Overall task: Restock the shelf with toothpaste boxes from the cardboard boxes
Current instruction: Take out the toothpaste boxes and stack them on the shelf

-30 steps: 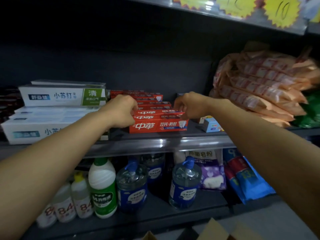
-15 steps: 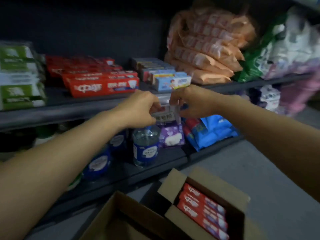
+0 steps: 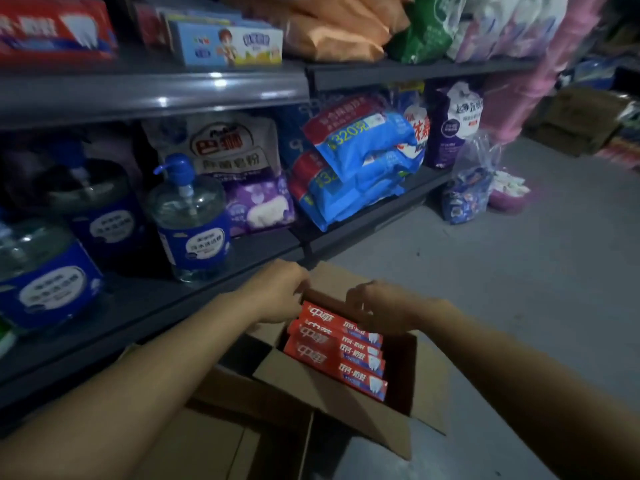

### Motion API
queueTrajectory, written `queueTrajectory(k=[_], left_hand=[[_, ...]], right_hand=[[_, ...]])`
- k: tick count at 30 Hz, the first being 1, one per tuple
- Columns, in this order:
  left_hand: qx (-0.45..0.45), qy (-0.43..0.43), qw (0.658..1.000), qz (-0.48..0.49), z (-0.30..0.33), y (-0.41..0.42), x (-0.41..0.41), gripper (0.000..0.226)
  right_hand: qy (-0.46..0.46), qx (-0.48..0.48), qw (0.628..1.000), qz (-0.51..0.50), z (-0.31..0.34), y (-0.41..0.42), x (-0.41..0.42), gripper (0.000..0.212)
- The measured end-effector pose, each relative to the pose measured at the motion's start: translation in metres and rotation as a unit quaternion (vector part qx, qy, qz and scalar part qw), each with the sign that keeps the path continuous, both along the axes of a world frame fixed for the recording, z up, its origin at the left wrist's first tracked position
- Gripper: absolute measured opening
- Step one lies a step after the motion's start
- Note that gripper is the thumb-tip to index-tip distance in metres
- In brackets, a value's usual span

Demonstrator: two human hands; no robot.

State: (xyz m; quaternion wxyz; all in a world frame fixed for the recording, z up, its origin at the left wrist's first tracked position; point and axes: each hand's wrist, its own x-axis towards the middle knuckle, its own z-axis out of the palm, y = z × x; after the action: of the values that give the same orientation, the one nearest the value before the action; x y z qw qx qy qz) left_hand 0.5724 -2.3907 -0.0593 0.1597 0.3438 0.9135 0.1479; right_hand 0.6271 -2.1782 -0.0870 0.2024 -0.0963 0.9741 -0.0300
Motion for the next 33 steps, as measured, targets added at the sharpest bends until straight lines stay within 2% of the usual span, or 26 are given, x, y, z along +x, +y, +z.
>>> queueTrajectory(k=[4, 11, 17, 23, 28, 30, 33], left_hand=[[0.001, -0.027, 1.000, 0.009, -0.032, 0.001, -0.006, 0.003], [0.005, -0.075, 0.996, 0.043, -0.062, 0.013, -0.005, 0.010], [-0.008, -0.099, 0.994, 0.045, -0.076, 0.018, -0.007, 0.014], [-0.001, -0.109, 0.993, 0.048, -0.079, 0.019, -0.008, 0.016], [0.011, -0.113, 0.992, 0.056, -0.079, 0.017, -0.009, 0.015], [0.018, -0.116, 0.991, 0.063, -0.079, 0.016, -0.009, 0.016], [0.014, -0.104, 0.992, 0.064, -0.077, 0.014, -0.011, 0.018]], right_hand=[[-0.087, 0.005, 0.996, -0.025, -0.053, 0.020, 0.004, 0.041], [-0.191, 0.027, 0.979, -0.064, -0.104, 0.041, 0.015, 0.047], [-0.230, -0.006, 0.970, -0.084, -0.110, 0.048, 0.014, 0.051], [-0.242, -0.114, 0.949, -0.165, -0.115, 0.051, 0.019, 0.045], [-0.240, -0.153, 0.940, -0.188, -0.109, 0.051, 0.020, 0.043], [-0.253, -0.198, 0.921, -0.221, -0.105, 0.052, 0.019, 0.047], [-0.297, -0.300, 0.859, -0.290, -0.096, 0.053, 0.017, 0.054]])
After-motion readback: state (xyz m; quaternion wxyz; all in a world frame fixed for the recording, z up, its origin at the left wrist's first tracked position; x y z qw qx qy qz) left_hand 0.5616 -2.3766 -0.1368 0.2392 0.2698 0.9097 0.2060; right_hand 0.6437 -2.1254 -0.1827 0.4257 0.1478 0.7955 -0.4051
